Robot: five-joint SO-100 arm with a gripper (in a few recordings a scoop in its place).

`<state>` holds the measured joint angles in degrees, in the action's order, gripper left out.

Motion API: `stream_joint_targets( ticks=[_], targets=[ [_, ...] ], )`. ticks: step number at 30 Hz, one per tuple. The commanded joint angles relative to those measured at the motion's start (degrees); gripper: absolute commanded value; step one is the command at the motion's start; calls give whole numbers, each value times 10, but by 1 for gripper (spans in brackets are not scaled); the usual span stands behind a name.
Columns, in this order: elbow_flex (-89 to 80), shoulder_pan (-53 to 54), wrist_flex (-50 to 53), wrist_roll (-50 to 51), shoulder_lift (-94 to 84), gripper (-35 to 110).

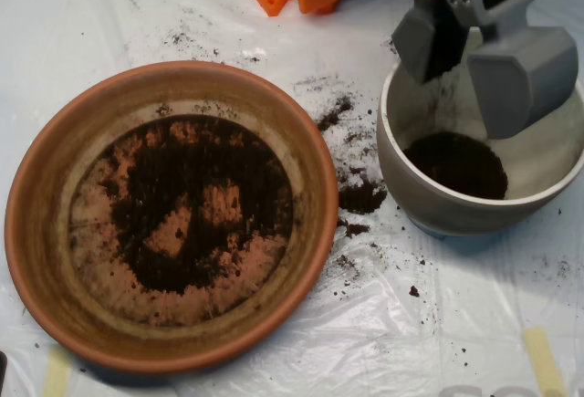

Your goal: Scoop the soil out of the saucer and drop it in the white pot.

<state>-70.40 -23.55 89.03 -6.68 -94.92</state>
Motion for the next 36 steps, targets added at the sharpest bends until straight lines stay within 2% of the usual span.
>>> stream_joint_targets(
  ticks=[1,14,21,24,29,36],
  targets=[
    [3,-9,-1,-11,-51,28],
    [33,17,-1,6,-40,33],
    [160,58,47,38,-12,34],
    [224,98,83,43,10,34],
    [215,193,96,32,20,33],
    [101,354,22,13,35,33]
  ],
)
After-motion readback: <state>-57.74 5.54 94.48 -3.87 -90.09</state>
